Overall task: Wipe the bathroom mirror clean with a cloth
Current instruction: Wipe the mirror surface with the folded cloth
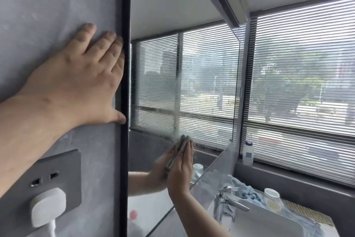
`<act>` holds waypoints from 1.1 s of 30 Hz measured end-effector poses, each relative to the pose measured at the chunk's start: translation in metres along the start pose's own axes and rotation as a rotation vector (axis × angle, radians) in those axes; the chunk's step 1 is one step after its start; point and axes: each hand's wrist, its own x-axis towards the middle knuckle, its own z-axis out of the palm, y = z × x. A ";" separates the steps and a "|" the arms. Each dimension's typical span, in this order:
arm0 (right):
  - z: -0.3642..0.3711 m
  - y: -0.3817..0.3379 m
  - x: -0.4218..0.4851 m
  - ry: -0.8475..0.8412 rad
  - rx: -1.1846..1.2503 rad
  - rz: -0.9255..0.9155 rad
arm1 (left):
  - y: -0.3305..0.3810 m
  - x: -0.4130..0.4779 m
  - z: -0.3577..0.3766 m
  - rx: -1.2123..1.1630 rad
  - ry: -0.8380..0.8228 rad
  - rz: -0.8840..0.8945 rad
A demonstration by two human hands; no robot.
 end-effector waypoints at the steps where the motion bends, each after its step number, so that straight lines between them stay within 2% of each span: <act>1: -0.003 0.010 -0.002 0.023 0.021 0.067 | 0.000 -0.001 -0.002 0.000 -0.004 0.010; 4: -0.001 0.045 -0.011 0.072 0.024 0.197 | -0.002 -0.002 -0.007 -0.004 -0.017 0.017; 6: -0.001 0.073 -0.019 0.087 -0.062 0.280 | -0.004 -0.004 -0.011 -0.023 -0.019 0.008; 7: 0.005 0.064 -0.017 0.080 -0.091 0.292 | -0.004 -0.004 -0.012 -0.027 -0.016 0.009; 10: 0.015 -0.029 -0.026 0.028 0.025 0.340 | -0.005 -0.006 -0.014 -0.028 -0.035 0.016; 16: 0.025 -0.119 -0.072 -0.256 -0.064 -0.092 | -0.003 -0.009 -0.015 -0.045 -0.023 0.009; 20: 0.020 -0.111 -0.093 -0.257 -0.104 -0.117 | -0.003 -0.010 -0.015 -0.064 0.000 0.017; 24: 0.007 -0.071 -0.124 -0.209 -0.136 0.059 | -0.003 -0.012 -0.014 -0.058 0.032 0.023; 29: -0.007 -0.036 -0.153 -0.106 -0.144 0.429 | -0.003 -0.011 -0.012 -0.088 0.035 0.014; 31: -0.005 -0.043 -0.151 -0.073 -0.110 0.501 | -0.003 -0.011 -0.012 -0.080 0.033 0.022; 33: 0.003 -0.060 -0.143 -0.055 -0.085 0.492 | -0.002 -0.013 -0.013 -0.078 0.036 0.028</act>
